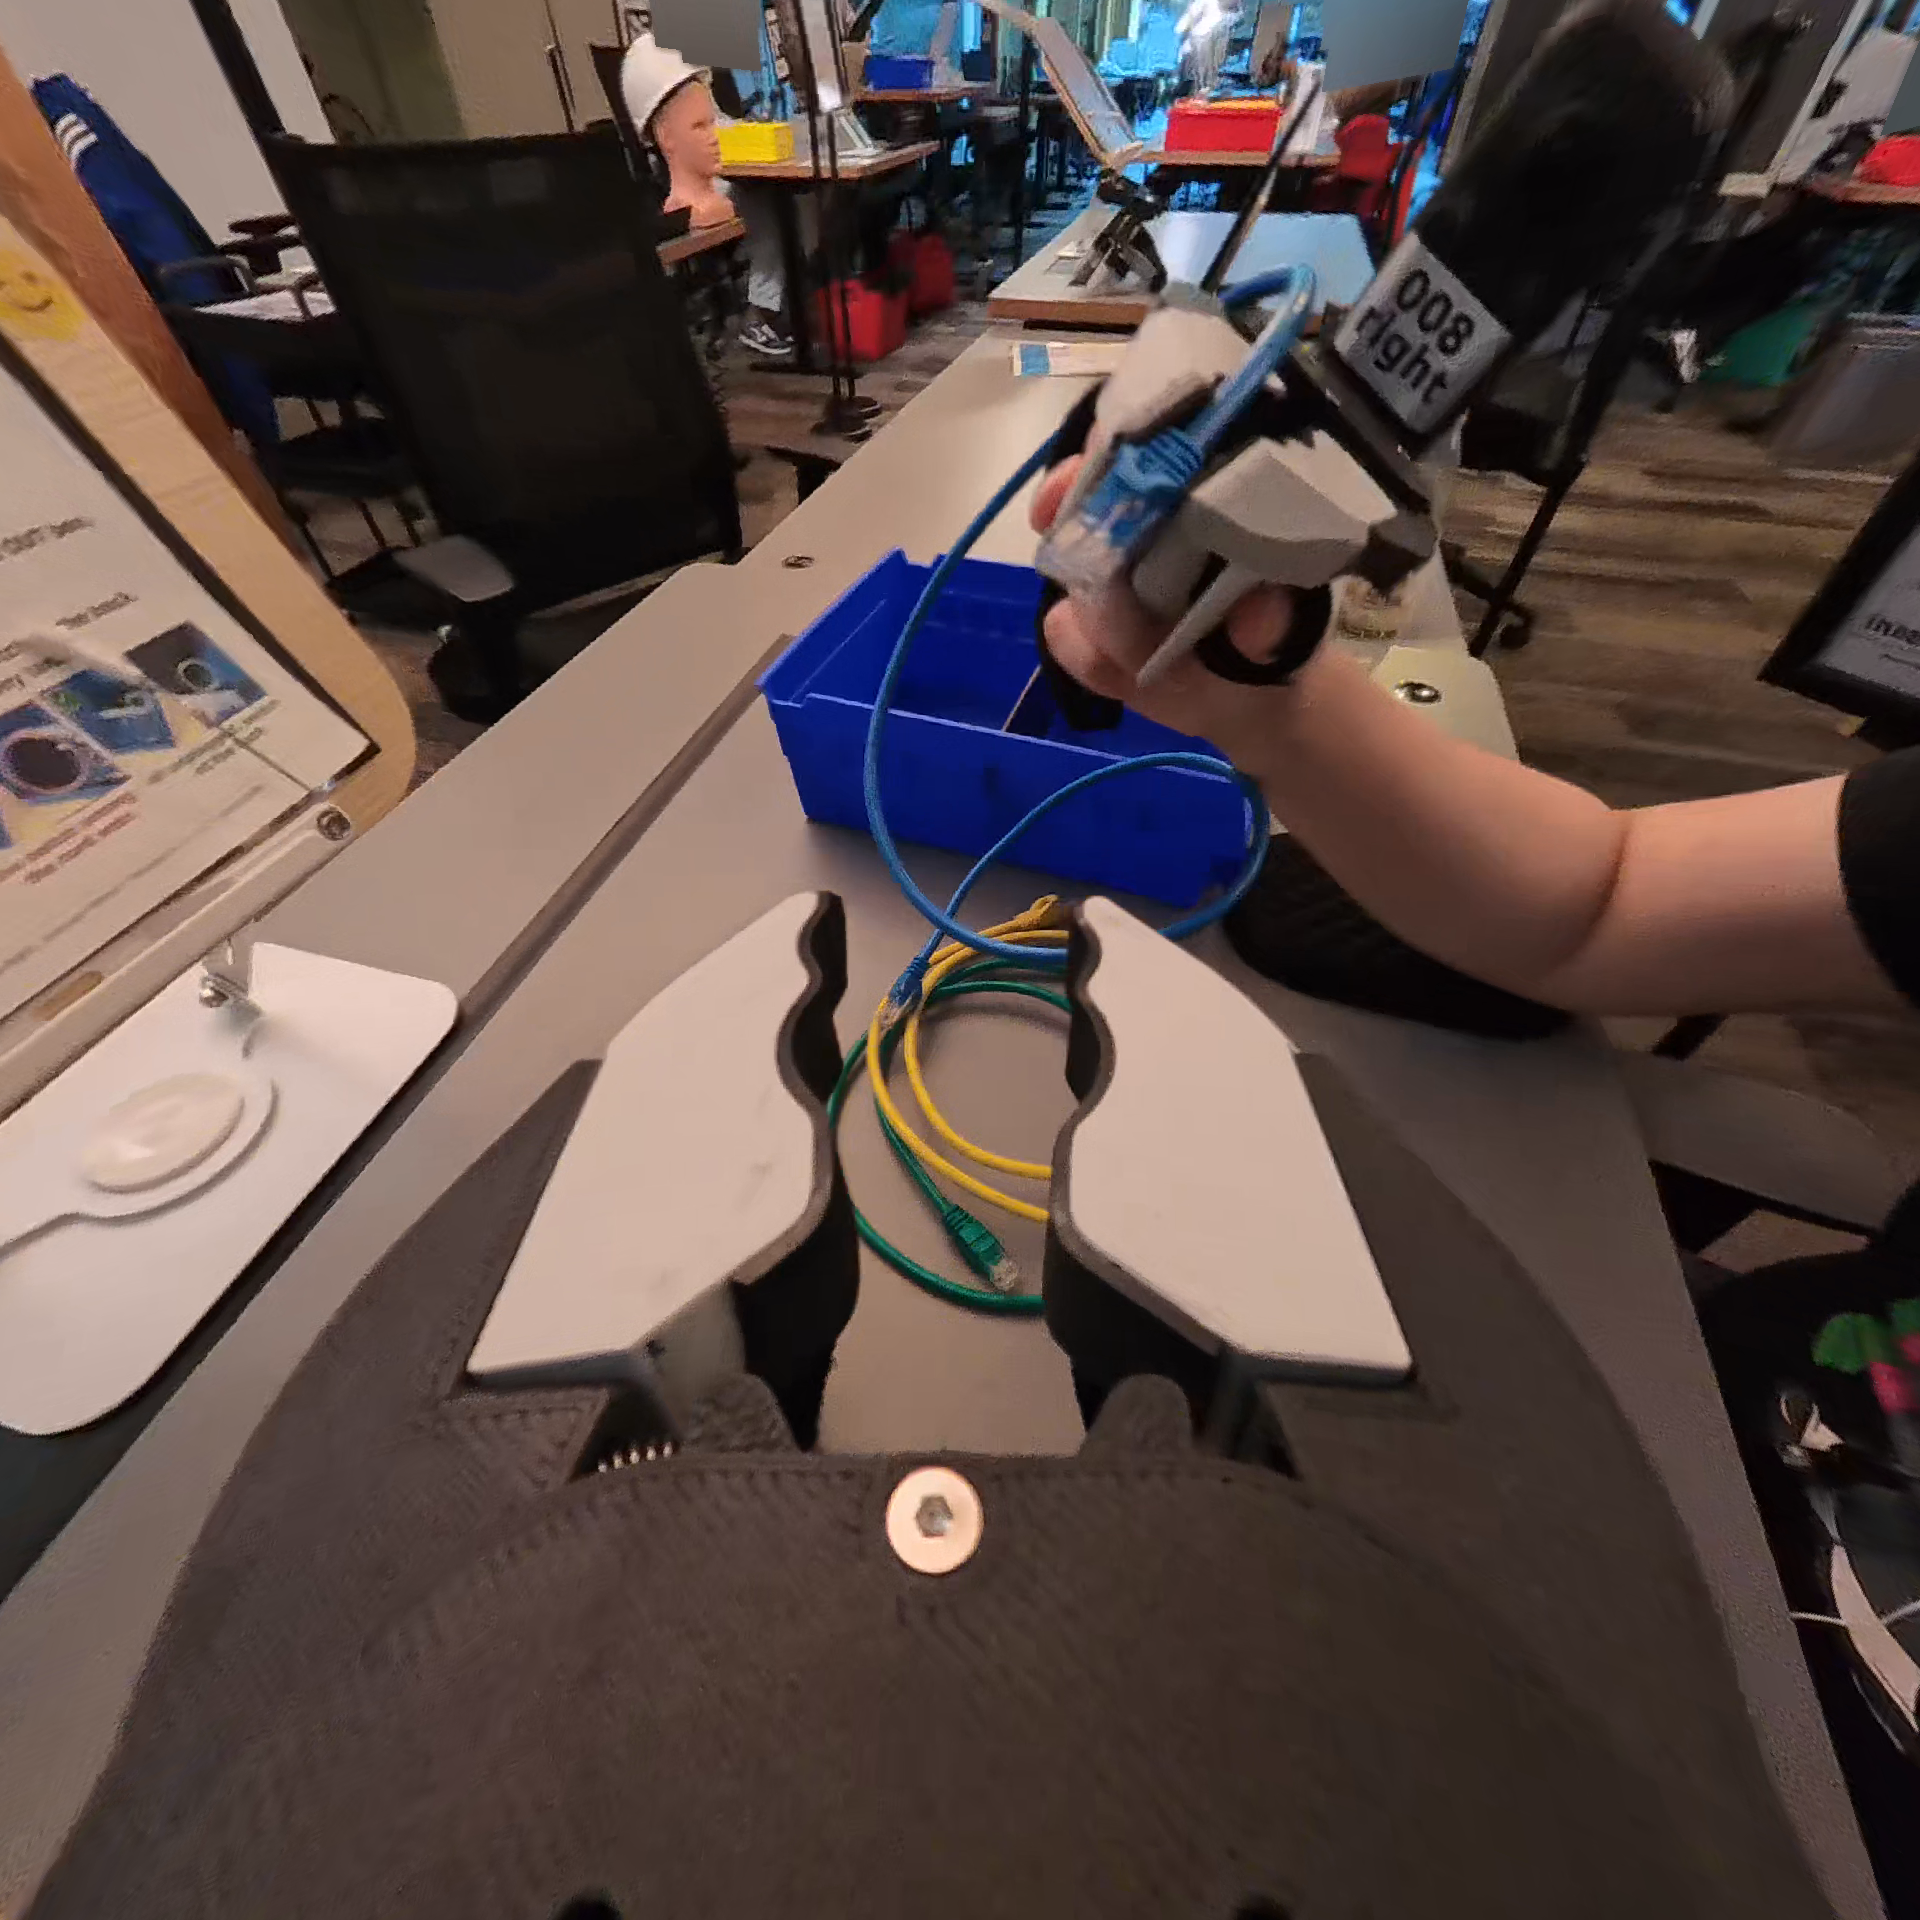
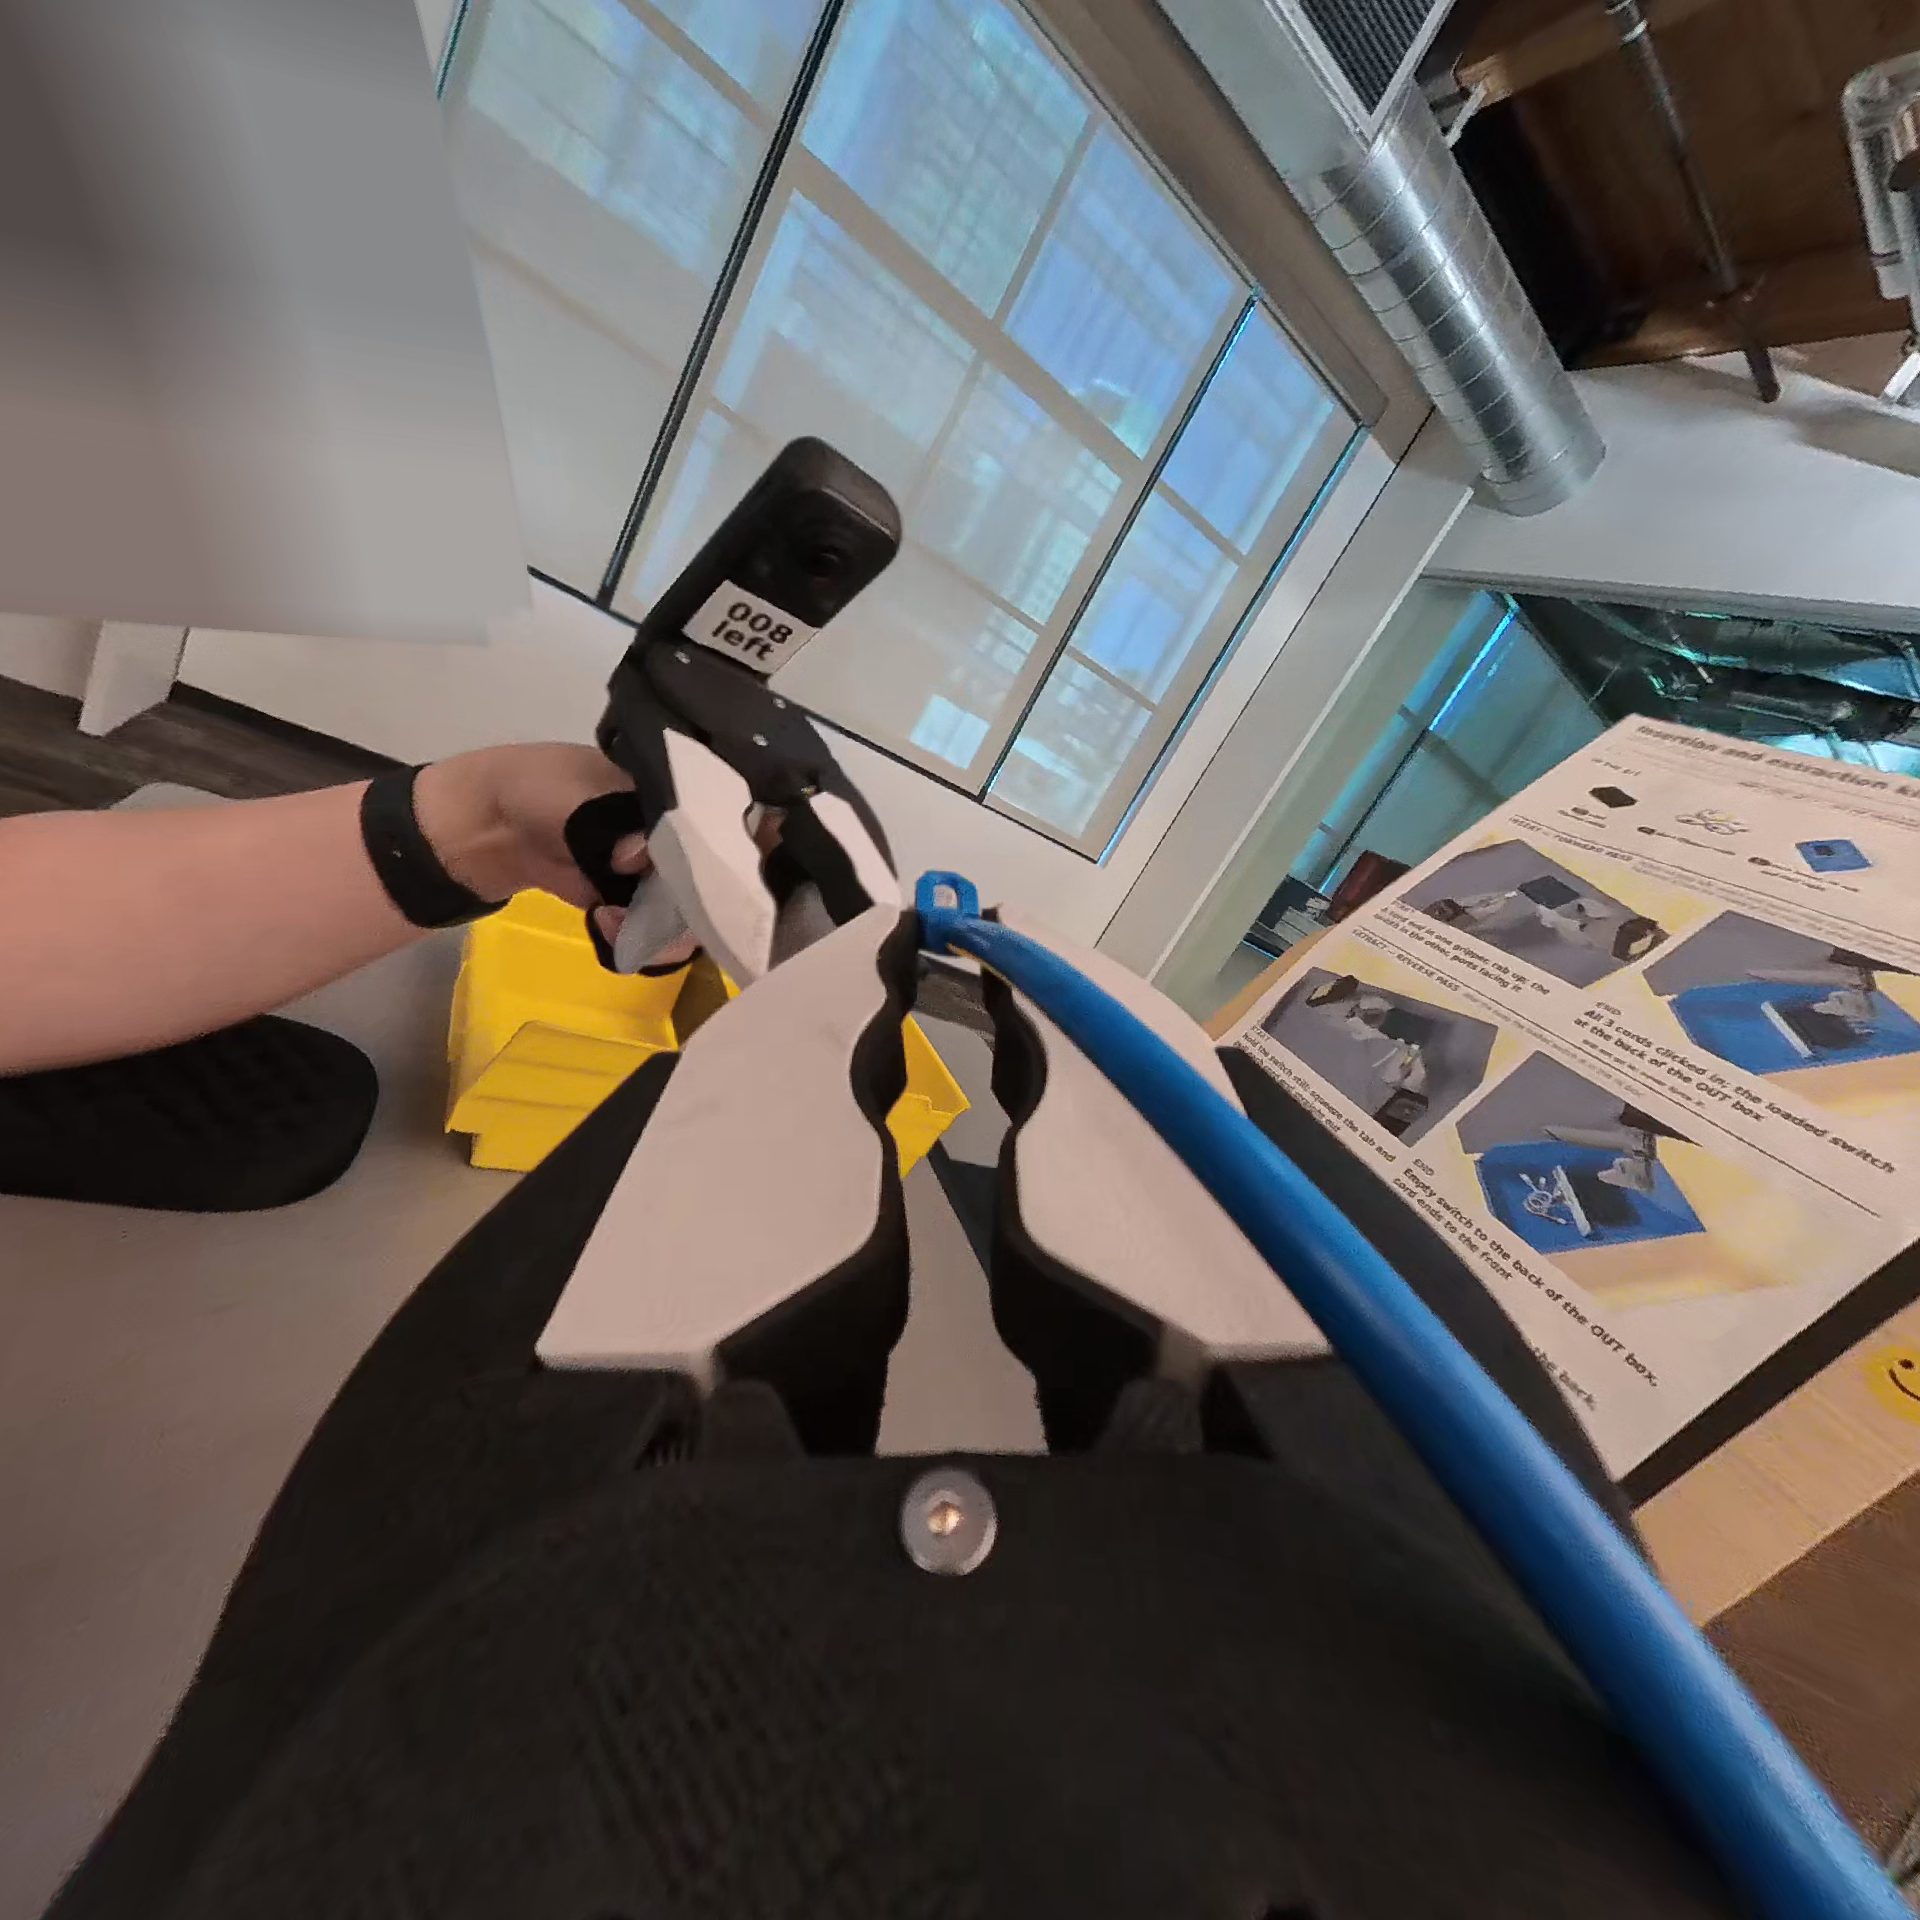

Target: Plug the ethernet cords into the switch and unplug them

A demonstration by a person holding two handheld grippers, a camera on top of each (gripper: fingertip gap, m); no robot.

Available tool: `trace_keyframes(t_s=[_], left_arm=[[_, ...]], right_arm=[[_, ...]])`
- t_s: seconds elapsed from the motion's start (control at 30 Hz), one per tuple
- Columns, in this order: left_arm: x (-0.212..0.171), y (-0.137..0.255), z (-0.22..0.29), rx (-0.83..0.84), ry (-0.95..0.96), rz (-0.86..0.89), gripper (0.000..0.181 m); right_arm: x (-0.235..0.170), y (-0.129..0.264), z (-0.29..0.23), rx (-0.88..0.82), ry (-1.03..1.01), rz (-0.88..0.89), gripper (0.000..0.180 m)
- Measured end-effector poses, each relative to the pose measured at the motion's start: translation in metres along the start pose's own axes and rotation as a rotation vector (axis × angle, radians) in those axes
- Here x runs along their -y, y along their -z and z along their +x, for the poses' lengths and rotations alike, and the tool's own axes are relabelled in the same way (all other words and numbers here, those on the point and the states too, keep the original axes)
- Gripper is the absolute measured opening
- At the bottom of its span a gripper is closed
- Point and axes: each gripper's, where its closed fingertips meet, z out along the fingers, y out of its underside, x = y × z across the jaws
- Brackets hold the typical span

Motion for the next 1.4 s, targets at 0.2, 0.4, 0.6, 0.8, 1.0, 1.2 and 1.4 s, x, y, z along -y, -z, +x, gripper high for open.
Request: trace_keyframes(t_s=[0.2,0.4,0.6,0.8,1.0,1.2,1.4], left_arm=[[-0.058,-0.002,-0.044,0.299,-0.057,-0.321,0.045],[-0.094,-0.007,-0.057,0.498,0.080,-0.306,0.065],[-0.178,0.007,-0.053,0.642,0.278,-0.391,0.064],[-0.211,0.011,-0.045,0.657,0.375,-0.446,0.067],[-0.234,0.010,-0.048,0.632,0.464,-0.471,0.047],[-0.245,-0.001,-0.031,0.558,0.492,-0.504,0.045],[-0.238,-0.027,-0.004,0.437,0.510,-0.478,0.040]], right_arm=[[0.006,0.010,0.008,-0.023,0.040,-0.038,0.012],[0.022,0.024,0.016,-0.064,0.126,-0.080,0.012],[0.038,0.032,0.018,-0.076,0.151,-0.057,0.012],[0.042,0.033,0.016,-0.076,0.173,-0.069,0.012],[0.051,0.037,0.014,-0.076,0.175,-0.042,0.012],[0.057,0.041,0.015,-0.082,0.172,-0.028,0.012],[0.063,0.045,0.017,-0.089,0.169,-0.005,0.012]])
